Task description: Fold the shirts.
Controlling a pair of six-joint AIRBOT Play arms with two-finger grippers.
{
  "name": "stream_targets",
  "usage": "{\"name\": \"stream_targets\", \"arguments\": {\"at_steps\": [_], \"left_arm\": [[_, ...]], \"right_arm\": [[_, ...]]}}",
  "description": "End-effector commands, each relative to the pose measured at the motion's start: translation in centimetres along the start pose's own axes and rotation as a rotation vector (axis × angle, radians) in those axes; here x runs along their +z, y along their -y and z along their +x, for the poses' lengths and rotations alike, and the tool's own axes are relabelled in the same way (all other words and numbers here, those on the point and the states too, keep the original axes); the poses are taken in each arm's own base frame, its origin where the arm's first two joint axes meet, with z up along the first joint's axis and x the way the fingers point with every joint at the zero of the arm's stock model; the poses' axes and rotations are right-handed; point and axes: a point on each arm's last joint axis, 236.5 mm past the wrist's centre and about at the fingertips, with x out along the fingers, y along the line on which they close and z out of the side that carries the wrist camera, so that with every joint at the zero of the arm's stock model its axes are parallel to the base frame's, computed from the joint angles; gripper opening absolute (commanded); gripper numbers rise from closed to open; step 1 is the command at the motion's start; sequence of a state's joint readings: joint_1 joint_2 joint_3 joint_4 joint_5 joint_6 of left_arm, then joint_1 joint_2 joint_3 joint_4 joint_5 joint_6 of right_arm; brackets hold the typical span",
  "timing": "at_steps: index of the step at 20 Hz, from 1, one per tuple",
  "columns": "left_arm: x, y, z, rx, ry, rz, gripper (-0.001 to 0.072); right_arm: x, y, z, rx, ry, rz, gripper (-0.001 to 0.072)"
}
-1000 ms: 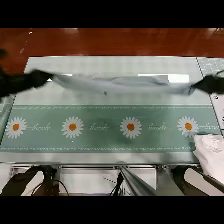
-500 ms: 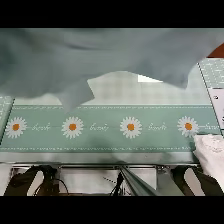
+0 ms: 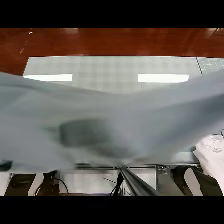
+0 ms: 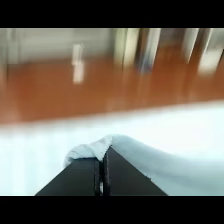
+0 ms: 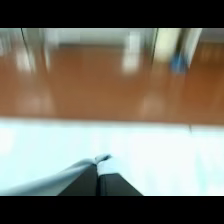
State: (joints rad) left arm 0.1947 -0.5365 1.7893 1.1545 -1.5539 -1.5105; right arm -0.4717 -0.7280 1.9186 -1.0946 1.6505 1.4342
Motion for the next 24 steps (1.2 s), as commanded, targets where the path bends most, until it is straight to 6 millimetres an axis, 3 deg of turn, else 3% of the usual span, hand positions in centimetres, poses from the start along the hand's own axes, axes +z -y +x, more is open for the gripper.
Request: {"name": "stream_targets", "arguments": {"at_steps": [1,4,6,8,11,13,15,19,21,24], "left_arm": [[-9.1,-3.4,3.7,0.063,-0.427,-0.130,0.0021],[-13.3,-5.9,11.1,0.027,-0.564,-0.205,0.0021],[-15.7,-6.0,16.2,-0.065,-0.624,-0.251,0.0021],[-16.1,-6.3,21.0,-0.139,-0.618,-0.287,0.0022],[-16.0,-8.7,28.0,-0.122,-0.532,-0.301,0.0023],[-18.0,-9.6,32.3,-0.112,-0.547,-0.331,0.0024],[-20.6,-9.7,36.2,-0.110,-0.577,-0.353,0.0024],[-25.3,-10.2,43.0,-0.074,-0.575,-0.377,0.0024],[-27.7,-10.7,45.1,-0.052,-0.589,-0.387,0.0024],[-30.3,-11.6,46.3,-0.052,-0.618,-0.324,0.0024]], "right_arm": [[-7.1,1.5,4.9,0.063,-0.379,0.066,0.0026],[-14.2,3.4,13.1,0.070,-0.712,0.061,0.0026],[-17.6,3.6,18.5,0.060,-0.867,0.003,0.0026],[-18.8,2.8,24.2,0.089,-0.892,-0.019,0.0026],[-18.2,2.7,32.4,0.085,-0.764,0.018,0.0026],[-17.4,3.1,36.5,0.061,-0.664,0.070,0.0026],[-17.8,3.5,39.6,0.051,-0.618,0.091,0.0027],[-20.8,4.4,44.8,0.032,-0.609,0.100,0.0026],[-22.4,4.8,47.0,0.025,-0.608,0.107,0.0026],[-25.4,5.3,48.7,0.019,-0.656,0.122,0.0025]]}}
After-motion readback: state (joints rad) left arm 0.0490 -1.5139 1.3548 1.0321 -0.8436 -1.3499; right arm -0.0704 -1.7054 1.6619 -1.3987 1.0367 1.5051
